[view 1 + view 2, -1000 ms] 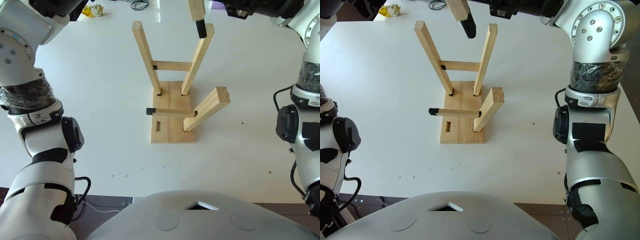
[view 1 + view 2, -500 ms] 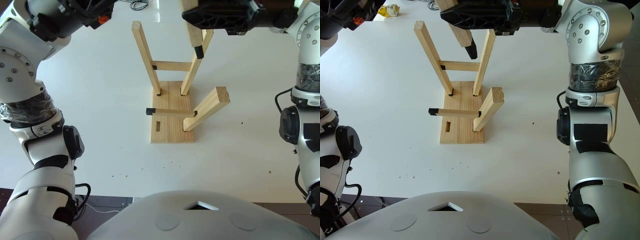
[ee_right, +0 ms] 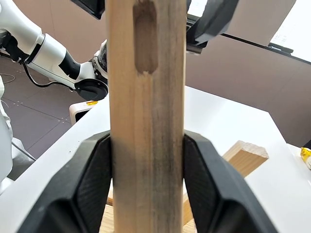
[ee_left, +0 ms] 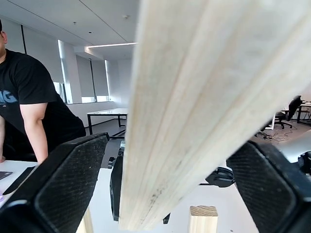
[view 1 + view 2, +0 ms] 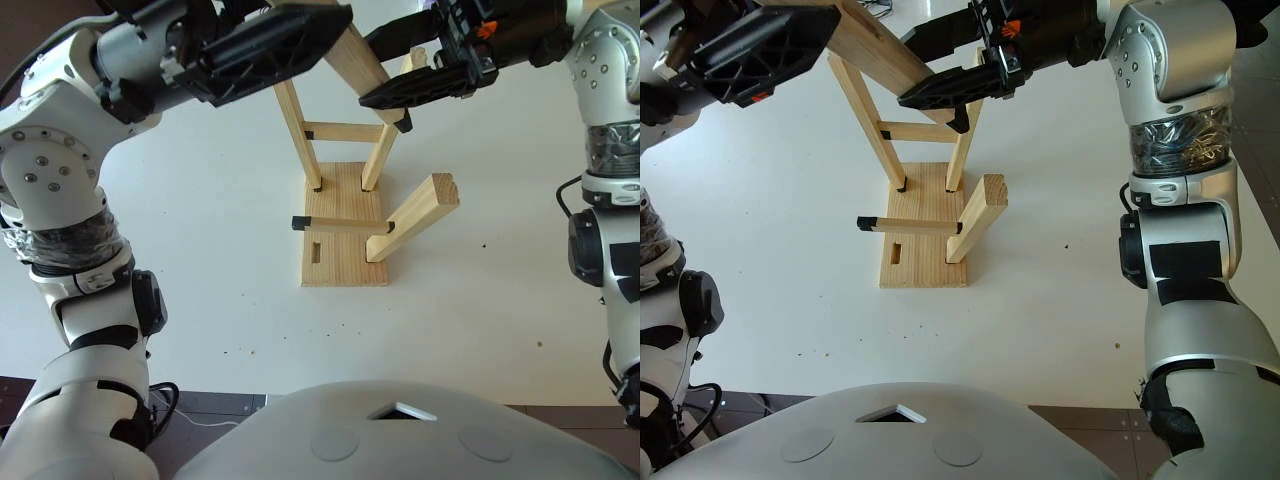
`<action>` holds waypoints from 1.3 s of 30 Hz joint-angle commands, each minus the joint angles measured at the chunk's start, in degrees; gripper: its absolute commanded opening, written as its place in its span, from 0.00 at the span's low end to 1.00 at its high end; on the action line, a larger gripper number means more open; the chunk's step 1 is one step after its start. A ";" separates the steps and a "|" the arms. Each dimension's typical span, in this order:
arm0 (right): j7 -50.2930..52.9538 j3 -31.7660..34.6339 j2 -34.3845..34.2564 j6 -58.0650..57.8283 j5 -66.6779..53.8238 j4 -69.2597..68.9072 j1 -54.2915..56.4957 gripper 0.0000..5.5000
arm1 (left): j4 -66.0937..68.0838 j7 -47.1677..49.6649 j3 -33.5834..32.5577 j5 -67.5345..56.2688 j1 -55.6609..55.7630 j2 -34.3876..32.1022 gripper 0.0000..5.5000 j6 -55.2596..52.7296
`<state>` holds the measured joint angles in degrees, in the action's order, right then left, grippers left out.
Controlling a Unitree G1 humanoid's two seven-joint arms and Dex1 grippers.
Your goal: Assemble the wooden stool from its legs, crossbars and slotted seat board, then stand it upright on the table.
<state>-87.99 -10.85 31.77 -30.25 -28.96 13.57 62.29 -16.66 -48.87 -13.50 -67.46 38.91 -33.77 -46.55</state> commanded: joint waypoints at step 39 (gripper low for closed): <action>-1.98 -1.95 1.00 -0.21 3.55 1.08 -2.13 0.37 | -4.01 1.25 -0.36 4.19 -3.97 1.01 0.57 6.10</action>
<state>-89.69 -13.15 32.19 -29.94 -25.76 14.51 59.91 -20.34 -48.51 -13.43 -63.39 35.30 -32.91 -41.10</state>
